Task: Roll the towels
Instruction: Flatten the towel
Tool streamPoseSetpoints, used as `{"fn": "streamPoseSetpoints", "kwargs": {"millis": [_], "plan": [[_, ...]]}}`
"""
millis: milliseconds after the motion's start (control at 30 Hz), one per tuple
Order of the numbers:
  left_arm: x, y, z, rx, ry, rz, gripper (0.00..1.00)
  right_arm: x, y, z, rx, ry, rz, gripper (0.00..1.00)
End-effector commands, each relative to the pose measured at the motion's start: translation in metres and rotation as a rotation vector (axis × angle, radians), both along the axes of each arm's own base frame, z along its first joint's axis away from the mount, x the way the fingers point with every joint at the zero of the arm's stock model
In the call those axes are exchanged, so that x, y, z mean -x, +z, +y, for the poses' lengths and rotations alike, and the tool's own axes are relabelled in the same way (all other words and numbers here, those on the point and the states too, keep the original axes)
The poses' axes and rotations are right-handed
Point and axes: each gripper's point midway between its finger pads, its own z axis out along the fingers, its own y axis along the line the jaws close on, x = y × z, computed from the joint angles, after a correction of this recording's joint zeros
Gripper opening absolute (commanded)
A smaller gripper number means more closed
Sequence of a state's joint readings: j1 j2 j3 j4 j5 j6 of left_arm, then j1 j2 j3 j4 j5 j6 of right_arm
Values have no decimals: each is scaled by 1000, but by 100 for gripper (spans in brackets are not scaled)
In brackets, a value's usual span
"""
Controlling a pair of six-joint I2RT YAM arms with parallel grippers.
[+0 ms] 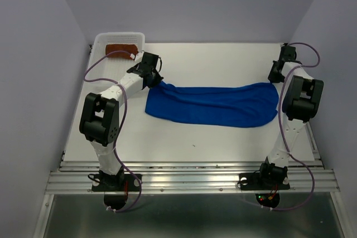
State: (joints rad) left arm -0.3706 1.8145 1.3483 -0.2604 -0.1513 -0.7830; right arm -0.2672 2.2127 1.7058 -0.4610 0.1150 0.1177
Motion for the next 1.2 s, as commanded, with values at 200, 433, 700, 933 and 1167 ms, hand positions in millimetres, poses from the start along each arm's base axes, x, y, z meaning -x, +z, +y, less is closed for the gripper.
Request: {"fn": "streamPoseSetpoints", "kwargs": {"millis": [200, 433, 700, 933, 1167], "plan": [[-7, 52, 10, 14, 23, -107, 0, -25, 85, -18, 122, 1, -213, 1], [6, 121, 26, 74, 68, -271, 0, -1, 203, -22, 207, -95, -487, 1], [53, 188, 52, 143, 112, -440, 0, 74, 301, -36, 245, -228, -708, 1], [120, 248, 76, 223, 123, -625, 0, 158, 381, -22, 341, -255, -866, 1], [171, 254, 82, 289, 88, -648, 0, 239, 379, -23, 398, -444, -835, 1]]}}
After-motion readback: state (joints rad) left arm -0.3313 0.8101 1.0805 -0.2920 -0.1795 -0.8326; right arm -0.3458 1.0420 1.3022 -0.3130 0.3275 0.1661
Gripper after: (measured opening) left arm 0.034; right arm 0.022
